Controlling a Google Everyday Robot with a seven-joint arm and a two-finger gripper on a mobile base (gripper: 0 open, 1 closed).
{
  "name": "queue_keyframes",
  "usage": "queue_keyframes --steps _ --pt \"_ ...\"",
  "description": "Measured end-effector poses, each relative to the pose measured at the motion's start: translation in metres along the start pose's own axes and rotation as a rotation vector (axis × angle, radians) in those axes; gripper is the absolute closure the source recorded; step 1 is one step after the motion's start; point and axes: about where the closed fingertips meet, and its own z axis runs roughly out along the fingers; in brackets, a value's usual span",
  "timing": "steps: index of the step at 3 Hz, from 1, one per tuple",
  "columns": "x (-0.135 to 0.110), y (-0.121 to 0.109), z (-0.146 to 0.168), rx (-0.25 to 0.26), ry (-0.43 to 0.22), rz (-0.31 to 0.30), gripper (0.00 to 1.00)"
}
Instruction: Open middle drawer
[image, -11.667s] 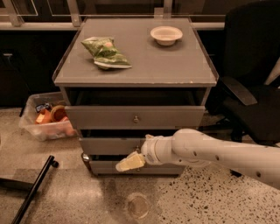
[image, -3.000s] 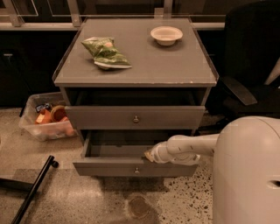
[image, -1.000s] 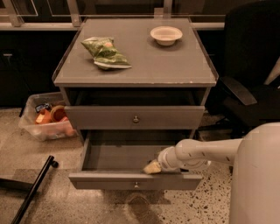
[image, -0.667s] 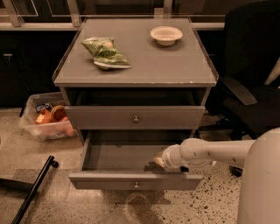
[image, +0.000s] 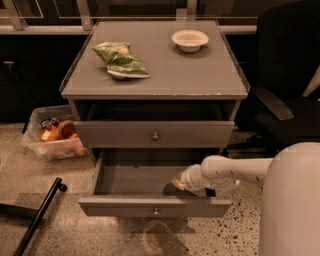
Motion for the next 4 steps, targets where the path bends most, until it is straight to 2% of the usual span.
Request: queue_keyframes --steps 1,2,3,4 --pt "0.011 0.013 0.015 -0.069 0.041 -0.084 1.0" --pt "0.024 0.026 0.016 -0.128 0.08 -0.163 0.81" --pt "0.033 0.037 0.015 -0.191 0.117 -0.218 0.58" --pt "0.039 0.044 0.012 -0.24 0.148 -0.246 0.35"
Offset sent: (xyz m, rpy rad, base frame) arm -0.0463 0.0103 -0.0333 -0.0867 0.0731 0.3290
